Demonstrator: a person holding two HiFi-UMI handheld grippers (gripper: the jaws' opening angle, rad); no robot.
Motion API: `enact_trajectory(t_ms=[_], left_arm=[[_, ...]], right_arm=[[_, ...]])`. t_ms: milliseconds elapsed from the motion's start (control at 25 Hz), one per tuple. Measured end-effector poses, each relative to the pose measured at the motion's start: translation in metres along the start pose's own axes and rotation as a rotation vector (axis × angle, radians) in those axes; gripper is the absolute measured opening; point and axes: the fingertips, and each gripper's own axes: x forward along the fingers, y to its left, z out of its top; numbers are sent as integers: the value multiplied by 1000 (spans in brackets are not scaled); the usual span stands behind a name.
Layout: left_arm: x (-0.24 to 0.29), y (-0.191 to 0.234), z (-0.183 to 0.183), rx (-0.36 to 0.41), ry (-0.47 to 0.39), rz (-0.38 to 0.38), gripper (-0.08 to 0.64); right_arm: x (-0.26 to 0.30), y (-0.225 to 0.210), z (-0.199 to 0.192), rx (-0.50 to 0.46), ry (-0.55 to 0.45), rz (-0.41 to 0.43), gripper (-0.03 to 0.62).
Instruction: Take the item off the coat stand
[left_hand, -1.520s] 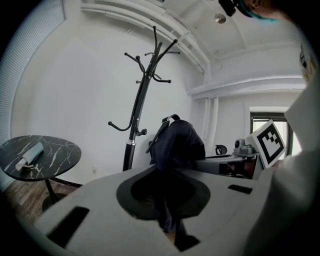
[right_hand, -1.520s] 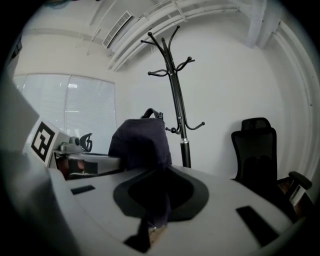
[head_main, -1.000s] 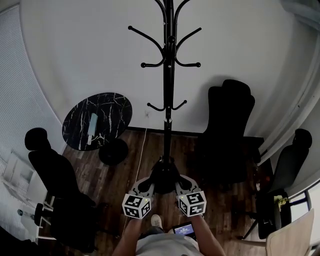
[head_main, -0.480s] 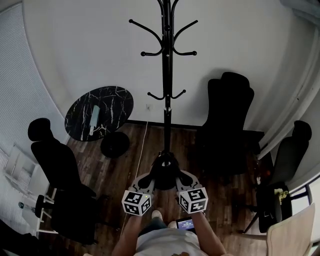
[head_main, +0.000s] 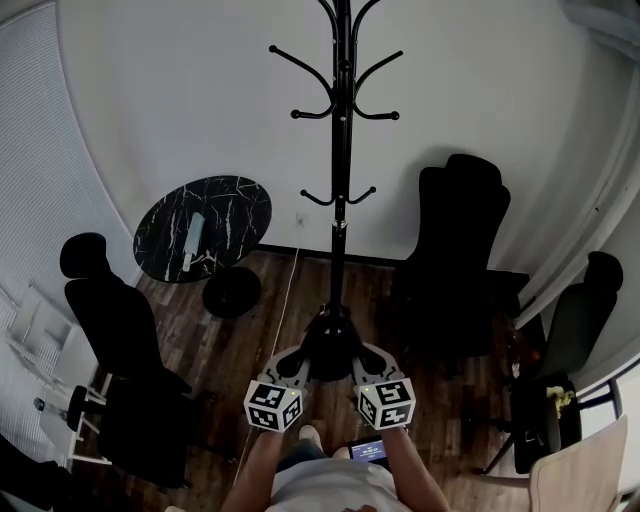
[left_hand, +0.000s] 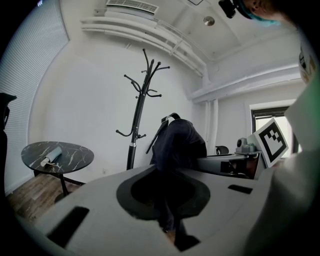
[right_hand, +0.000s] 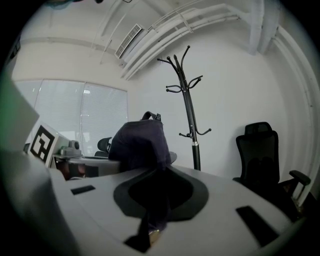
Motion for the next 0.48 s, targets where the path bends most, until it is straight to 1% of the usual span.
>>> enact_trajectory(t_ms=[200,480], left_arm=[[8,-5,1,1,0,-14,29],[14,-8,0,-3,4,-18,29]], right_arm=[[-1,-9,2,-5,-12,-26,31],[-2,-15,1,-6,-9,-28,31]])
